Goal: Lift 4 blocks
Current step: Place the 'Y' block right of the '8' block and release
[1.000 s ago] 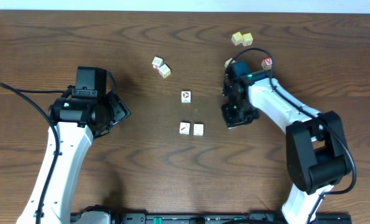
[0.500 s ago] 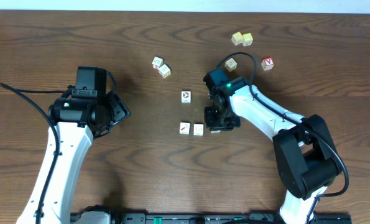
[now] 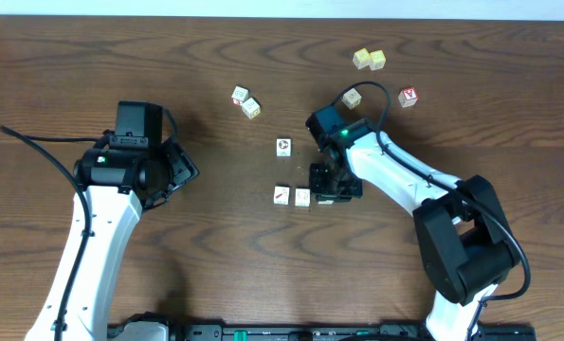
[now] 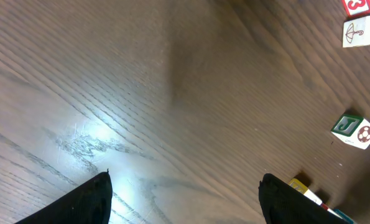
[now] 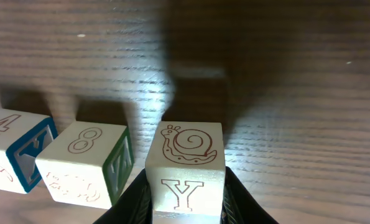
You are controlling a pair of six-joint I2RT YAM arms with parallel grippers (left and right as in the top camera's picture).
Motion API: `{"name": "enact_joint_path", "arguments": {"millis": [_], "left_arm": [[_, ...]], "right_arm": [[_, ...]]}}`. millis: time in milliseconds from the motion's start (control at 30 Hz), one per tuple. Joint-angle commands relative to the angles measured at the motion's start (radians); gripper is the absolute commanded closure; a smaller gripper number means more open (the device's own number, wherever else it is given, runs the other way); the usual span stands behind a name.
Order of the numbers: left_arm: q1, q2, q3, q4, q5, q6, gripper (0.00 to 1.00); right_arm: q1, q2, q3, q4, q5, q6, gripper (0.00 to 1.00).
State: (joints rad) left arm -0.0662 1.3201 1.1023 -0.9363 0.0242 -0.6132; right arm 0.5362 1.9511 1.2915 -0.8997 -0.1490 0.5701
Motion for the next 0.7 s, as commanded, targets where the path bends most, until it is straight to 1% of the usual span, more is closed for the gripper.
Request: {"name": "enact_joint_path", "arguments": {"millis": [0,300,467,533,667], "left_arm": [[0.005,0.0,0.008,-0.005,0.002,-0.001,0.24],[0.005,0.0,0.008,-0.005,0.002,-0.001,0.24],[0.005,0.0,0.008,-0.005,0.002,-0.001,0.24],[0.005,0.0,0.008,-0.005,0.002,-0.001,0.24],[0.005,0.0,0.008,-0.005,0.002,-0.001,0.24]], "right_arm": [[0.026,0.013,-0.029,-0.005,-0.014,0.02,0.88],[0.043,0.013,-0.03,-0.008,-0.007,0.02,0.86],[0.041,0.013,-0.029,-0.005,0.017,0.021,0.78],[0.041,0.013,-0.029,-0.004,0.017,0.021,0.71],[0.035,0.013,-0.021,-0.004,0.016,0.02,0.62]]}}
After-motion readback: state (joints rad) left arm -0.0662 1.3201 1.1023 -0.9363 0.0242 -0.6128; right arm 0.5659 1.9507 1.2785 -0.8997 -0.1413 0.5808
